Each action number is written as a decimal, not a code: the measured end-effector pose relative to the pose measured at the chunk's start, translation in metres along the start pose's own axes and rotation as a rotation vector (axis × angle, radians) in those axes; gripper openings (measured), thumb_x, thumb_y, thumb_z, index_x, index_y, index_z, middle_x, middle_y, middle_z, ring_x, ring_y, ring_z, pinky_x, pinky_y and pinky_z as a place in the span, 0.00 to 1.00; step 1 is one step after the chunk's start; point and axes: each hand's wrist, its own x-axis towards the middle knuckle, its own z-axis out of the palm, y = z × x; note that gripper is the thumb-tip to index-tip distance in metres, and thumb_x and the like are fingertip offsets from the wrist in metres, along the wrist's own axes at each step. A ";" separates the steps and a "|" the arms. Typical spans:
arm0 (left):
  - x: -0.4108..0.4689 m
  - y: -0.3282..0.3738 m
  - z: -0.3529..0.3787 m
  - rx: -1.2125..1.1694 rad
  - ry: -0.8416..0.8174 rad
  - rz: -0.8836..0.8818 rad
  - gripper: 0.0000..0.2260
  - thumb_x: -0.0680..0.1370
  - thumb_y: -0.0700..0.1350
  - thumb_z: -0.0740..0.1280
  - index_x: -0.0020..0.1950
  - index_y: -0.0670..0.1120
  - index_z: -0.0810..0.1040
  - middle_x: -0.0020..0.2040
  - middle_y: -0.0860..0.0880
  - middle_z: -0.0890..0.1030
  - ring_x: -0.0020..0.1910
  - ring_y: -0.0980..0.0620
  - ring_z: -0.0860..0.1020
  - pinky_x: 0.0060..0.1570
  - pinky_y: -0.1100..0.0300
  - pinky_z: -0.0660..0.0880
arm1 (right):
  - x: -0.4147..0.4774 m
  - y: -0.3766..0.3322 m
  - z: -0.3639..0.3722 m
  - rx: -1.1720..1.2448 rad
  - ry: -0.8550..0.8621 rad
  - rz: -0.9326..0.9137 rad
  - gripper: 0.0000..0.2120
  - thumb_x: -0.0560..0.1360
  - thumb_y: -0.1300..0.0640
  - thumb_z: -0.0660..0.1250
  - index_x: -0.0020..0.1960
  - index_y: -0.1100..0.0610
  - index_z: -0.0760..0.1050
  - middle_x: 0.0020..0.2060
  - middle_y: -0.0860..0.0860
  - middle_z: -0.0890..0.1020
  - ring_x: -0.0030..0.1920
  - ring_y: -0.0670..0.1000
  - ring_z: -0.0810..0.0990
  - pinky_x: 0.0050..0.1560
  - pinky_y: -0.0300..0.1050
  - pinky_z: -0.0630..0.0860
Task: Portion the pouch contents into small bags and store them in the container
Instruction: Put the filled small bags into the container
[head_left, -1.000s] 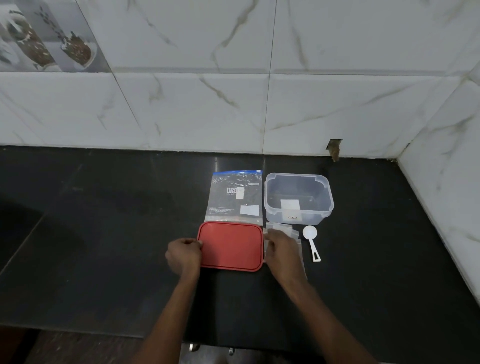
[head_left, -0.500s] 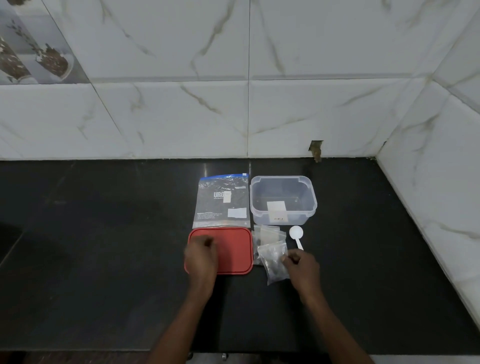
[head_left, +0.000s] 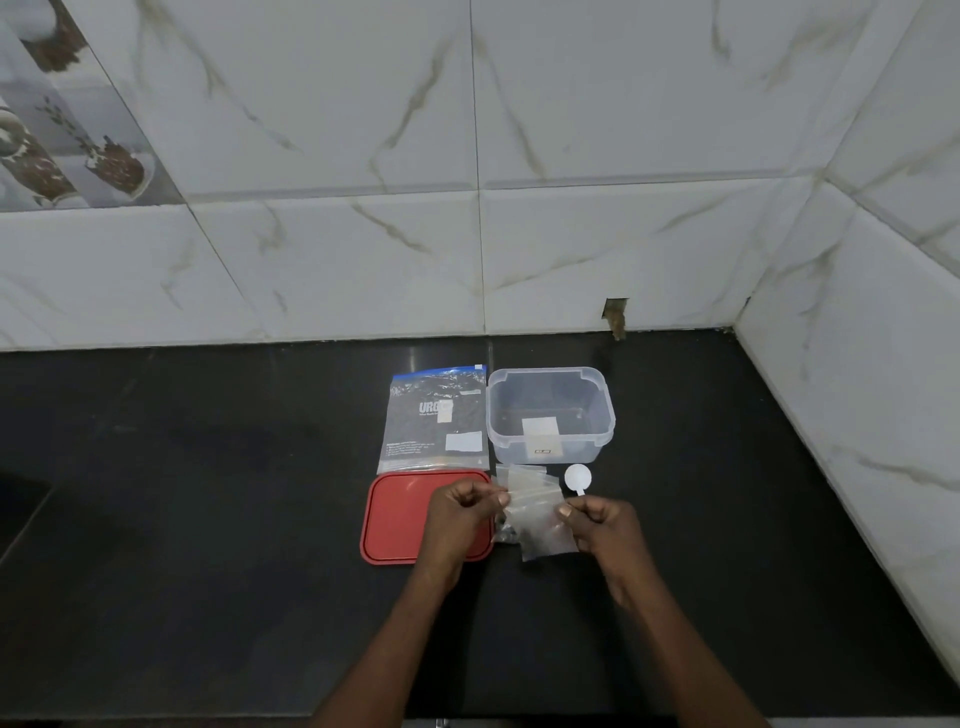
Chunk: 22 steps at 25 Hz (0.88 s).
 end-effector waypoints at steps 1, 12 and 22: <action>0.000 0.002 0.003 -0.003 0.004 0.004 0.05 0.75 0.31 0.72 0.41 0.38 0.84 0.34 0.42 0.83 0.33 0.50 0.79 0.37 0.61 0.77 | 0.000 0.001 0.001 -0.022 0.011 -0.032 0.06 0.75 0.64 0.69 0.42 0.58 0.84 0.41 0.61 0.85 0.41 0.61 0.82 0.50 0.63 0.78; -0.022 -0.025 0.000 -0.206 0.213 -0.208 0.07 0.77 0.39 0.71 0.47 0.33 0.83 0.36 0.41 0.82 0.31 0.49 0.76 0.31 0.60 0.75 | 0.018 0.024 0.018 -0.381 0.285 -0.005 0.13 0.77 0.56 0.65 0.35 0.59 0.77 0.29 0.55 0.81 0.34 0.59 0.82 0.37 0.54 0.82; -0.023 -0.019 -0.033 -0.131 0.157 -0.259 0.06 0.78 0.40 0.71 0.41 0.42 0.83 0.31 0.47 0.79 0.24 0.56 0.71 0.25 0.64 0.69 | 0.034 0.006 0.053 -0.140 0.388 0.173 0.04 0.72 0.61 0.73 0.40 0.62 0.82 0.33 0.53 0.82 0.37 0.53 0.79 0.42 0.48 0.79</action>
